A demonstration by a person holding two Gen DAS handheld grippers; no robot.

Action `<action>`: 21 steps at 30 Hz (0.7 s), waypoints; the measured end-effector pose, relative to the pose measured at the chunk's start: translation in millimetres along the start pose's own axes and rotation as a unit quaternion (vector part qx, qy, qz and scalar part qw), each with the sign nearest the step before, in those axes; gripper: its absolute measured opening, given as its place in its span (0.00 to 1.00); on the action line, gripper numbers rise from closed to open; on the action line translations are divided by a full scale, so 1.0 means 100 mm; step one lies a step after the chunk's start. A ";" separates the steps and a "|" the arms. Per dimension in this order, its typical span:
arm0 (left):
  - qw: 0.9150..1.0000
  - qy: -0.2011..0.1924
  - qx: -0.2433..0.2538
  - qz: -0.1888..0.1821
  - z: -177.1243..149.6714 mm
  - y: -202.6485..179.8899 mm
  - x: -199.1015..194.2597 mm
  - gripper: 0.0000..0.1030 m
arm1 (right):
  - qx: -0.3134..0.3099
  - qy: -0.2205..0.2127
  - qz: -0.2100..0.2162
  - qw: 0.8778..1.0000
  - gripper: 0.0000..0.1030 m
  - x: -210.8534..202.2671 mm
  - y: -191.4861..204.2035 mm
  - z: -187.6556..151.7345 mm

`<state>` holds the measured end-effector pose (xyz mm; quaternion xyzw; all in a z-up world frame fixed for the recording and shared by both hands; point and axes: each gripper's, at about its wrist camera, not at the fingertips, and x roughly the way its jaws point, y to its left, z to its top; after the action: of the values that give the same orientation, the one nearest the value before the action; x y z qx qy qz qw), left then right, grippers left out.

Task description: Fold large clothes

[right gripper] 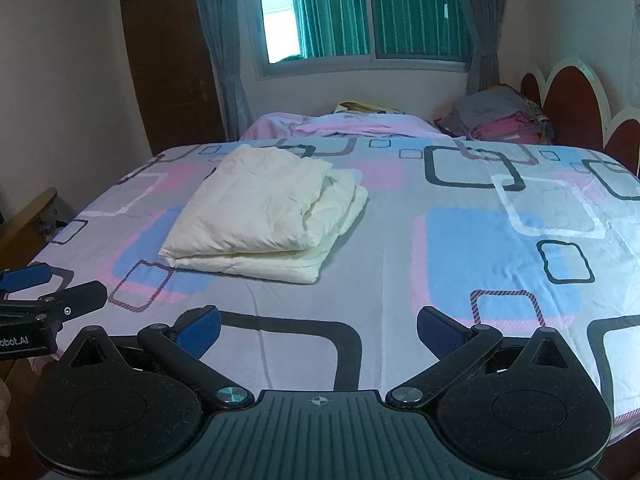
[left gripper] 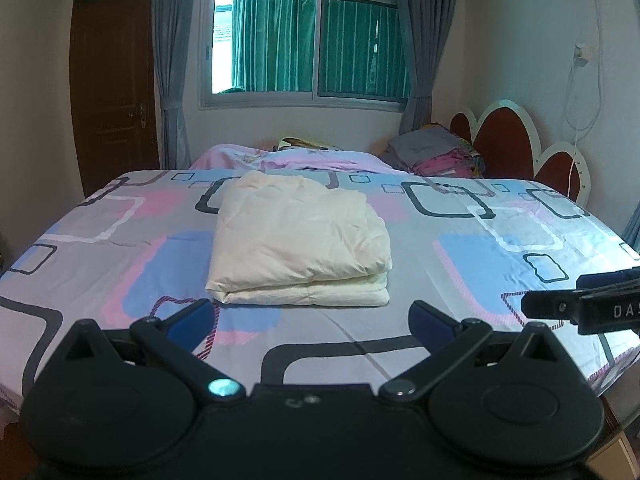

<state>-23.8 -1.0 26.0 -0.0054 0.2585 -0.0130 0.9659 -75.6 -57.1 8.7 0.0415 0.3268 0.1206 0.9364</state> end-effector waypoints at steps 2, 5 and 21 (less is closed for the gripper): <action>1.000 -0.001 -0.001 -0.001 0.00 0.01 0.00 1.00 | -0.001 0.000 0.000 1.000 1.00 0.00 0.01 0.00; 1.000 -0.001 -0.002 -0.001 0.01 0.03 0.01 1.00 | 0.000 0.000 0.001 1.000 1.00 0.01 0.00 0.01; 1.000 -0.002 0.004 -0.002 0.02 0.00 0.04 1.00 | 0.001 -0.003 -0.001 1.000 1.00 0.00 -0.05 0.02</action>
<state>-18.9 -0.7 26.0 -0.0016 0.2565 -0.0159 0.9664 -73.6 -61.5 9.6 0.0421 0.3245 0.1192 0.9374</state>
